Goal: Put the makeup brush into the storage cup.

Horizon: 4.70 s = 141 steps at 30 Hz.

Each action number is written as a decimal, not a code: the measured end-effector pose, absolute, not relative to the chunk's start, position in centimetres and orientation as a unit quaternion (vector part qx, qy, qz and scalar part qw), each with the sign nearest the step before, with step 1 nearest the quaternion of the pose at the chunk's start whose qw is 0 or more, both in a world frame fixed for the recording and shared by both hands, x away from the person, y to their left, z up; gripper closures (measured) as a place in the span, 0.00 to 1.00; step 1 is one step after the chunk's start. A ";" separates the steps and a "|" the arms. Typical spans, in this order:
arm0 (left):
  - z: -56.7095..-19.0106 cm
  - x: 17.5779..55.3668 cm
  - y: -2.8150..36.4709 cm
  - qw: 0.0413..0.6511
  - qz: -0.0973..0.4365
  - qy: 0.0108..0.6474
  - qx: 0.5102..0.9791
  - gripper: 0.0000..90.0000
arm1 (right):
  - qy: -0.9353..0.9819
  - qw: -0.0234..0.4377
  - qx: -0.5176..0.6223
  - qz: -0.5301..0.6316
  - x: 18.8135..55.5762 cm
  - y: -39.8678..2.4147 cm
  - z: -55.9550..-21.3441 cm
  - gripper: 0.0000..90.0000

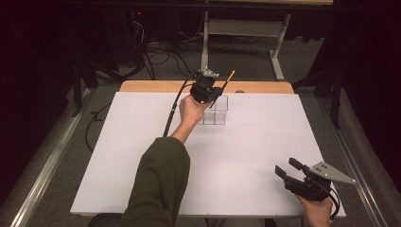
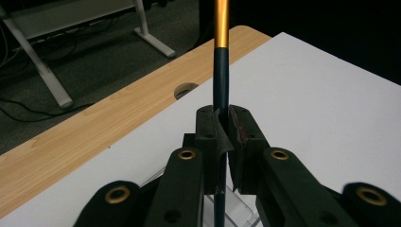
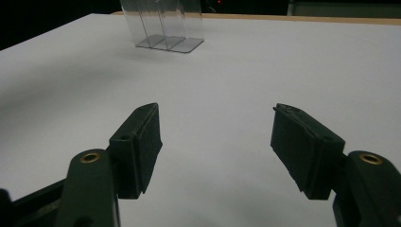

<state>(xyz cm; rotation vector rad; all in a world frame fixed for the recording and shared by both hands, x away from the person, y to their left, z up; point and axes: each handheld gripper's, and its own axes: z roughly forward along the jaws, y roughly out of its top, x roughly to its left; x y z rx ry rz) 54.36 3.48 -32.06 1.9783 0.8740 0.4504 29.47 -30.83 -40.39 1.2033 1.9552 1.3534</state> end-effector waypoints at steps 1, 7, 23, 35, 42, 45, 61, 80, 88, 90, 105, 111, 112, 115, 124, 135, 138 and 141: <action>-32.1 54.4 3.5 0.449 0.182 0.353 0.801 0.93 | 0.713 0.237 0.439 0.494 29.5 -30.8 -40.4 0.40; -32.3 54.3 3.8 0.447 0.183 0.356 0.800 0.93 | 0.713 0.236 0.439 0.493 29.5 -30.9 -40.4 0.40; -33.6 53.8 4.4 0.442 0.180 0.362 0.801 0.93 | 0.716 0.235 0.437 0.491 29.5 -30.7 -40.5 0.40; -33.9 53.5 4.4 0.429 0.183 0.360 0.808 0.99 | 0.718 0.235 0.434 0.490 29.5 -30.5 -40.4 0.40; -34.2 53.4 4.5 0.426 0.179 0.362 0.809 1.00 | 0.719 0.235 0.432 0.491 29.6 -30.5 -40.4 0.40; -34.2 53.3 4.6 0.428 0.177 0.360 0.810 1.00 | 0.719 0.234 0.433 0.490 29.6 -30.5 -40.4 0.40; -33.1 52.1 5.5 0.451 0.176 0.350 0.802 0.82 | 0.723 0.237 0.428 0.487 29.7 -30.3 -40.4 0.40; -32.2 50.2 6.9 0.463 0.177 0.361 0.790 0.50 | 0.728 0.233 0.424 0.486 30.1 -29.9 -40.4 0.40; -31.8 49.9 7.8 0.468 0.169 0.369 0.785 0.48 | 0.729 0.232 0.423 0.485 30.2 -29.8 -40.5 0.40; -31.6 49.8 7.9 0.467 0.166 0.367 0.787 0.47 | 0.728 0.231 0.424 0.486 30.2 -29.7 -40.5 0.40; -31.3 48.5 9.3 0.476 0.169 0.362 0.783 0.46 | 0.730 0.232 0.421 0.486 30.3 -29.7 -40.5 0.40; -31.2 48.1 10.1 0.479 0.169 0.363 0.781 0.46 | 0.730 0.230 0.422 0.486 30.3 -29.6 -40.5 0.40; -31.2 48.0 10.3 0.479 0.170 0.363 0.781 0.46 | 0.730 0.230 0.422 0.486 30.3 -29.6 -40.5 0.40; -31.3 47.8 10.6 0.480 0.170 0.364 0.780 0.46 | 0.730 0.229 0.422 0.486 30.3 -29.6 -40.5 0.40; -31.4 47.4 11.2 0.483 0.170 0.365 0.777 0.46 | 0.729 0.228 0.423 0.487 30.4 -29.6 -40.5 0.40; -31.1 47.0 11.8 0.486 0.171 0.365 0.775 0.45 | 0.730 0.229 0.422 0.486 30.4 -29.6 -40.5 0.40; -31.0 46.9 11.9 0.487 0.171 0.366 0.774 0.45 | 0.730 0.229 0.422 0.487 30.3 -29.6 -40.5 0.40; -31.0 46.7 12.1 0.489 0.173 0.366 0.773 0.45 | 0.730 0.230 0.421 0.487 30.4 -29.6 -40.5 0.40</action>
